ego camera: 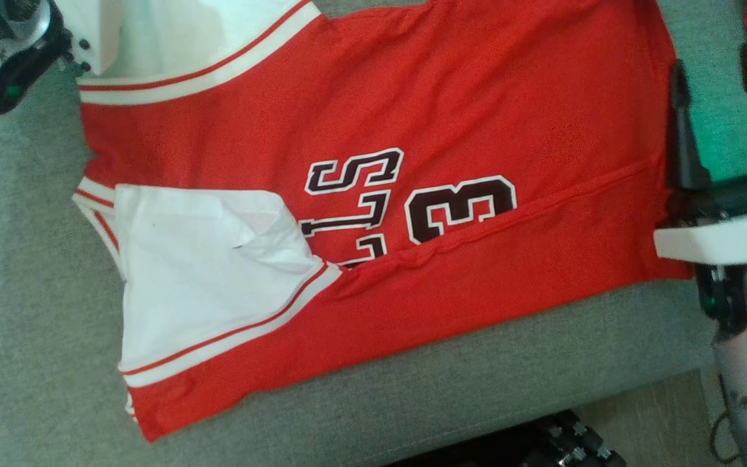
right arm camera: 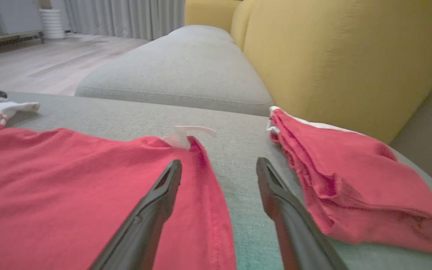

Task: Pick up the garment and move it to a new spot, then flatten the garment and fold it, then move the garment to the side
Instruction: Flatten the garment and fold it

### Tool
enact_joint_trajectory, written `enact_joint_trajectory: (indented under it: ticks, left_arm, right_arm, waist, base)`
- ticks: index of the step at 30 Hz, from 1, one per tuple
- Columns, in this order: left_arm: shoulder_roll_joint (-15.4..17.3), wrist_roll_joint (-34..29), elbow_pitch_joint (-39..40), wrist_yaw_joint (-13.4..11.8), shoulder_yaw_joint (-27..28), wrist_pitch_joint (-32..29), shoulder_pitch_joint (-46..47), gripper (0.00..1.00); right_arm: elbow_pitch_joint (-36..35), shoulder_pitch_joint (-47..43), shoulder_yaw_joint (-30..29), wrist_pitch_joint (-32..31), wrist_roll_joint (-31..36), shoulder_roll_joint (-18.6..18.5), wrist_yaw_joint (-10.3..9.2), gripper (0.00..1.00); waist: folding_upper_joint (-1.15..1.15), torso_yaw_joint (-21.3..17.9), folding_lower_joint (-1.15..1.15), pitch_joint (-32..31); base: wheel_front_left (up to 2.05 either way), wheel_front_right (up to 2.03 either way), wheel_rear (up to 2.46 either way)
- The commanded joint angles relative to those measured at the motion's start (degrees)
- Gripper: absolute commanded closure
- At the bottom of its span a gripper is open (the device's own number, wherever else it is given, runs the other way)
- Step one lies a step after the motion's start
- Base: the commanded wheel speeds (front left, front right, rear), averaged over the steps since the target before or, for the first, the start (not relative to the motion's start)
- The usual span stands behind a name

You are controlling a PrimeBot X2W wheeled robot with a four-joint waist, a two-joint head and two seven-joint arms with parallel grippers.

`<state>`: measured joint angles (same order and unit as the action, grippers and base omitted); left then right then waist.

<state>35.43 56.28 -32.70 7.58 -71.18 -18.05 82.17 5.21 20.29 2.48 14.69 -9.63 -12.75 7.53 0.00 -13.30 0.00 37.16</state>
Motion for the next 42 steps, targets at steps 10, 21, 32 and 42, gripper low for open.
enact_joint_trajectory:
  ticks: [10, 21, 32, 42]
  left_arm:
    - [2.4, 0.3, 4.5, -0.1, -1.2, 5.6, 5.6, 1.00]
    - [2.0, 0.9, 5.4, -0.1, -2.1, 7.9, 6.1, 1.00]
    - [2.6, 1.0, 6.4, -0.1, -2.2, 13.8, 5.8, 1.00]
    - [6.0, 4.3, 10.9, -0.1, -2.2, 25.4, 7.4, 1.00]
  right_arm:
    - [8.8, 11.6, 8.6, -6.0, -2.9, -9.4, -0.04, 0.00]
    - [17.7, 19.5, 13.1, -10.3, -2.4, -12.1, -0.04, 1.00]
    - [21.3, 20.2, 8.5, -11.4, -10.6, -11.4, -0.04, 1.00]
    - [16.5, 16.3, 4.5, -11.2, -17.3, -13.8, -0.04, 1.00]
  waist:
    - [0.00, 2.7, 0.00, -1.1]
    - [0.00, 5.1, 0.00, -1.5]
    - [0.00, 7.1, 0.00, -2.7]
    - [0.00, 9.8, 0.00, -6.4]
  base:
    - [0.00, 0.00, 0.00]
    - [0.00, 0.00, 0.00]
    - [0.00, 0.00, 0.00]
    - [0.00, 0.00, 0.00]
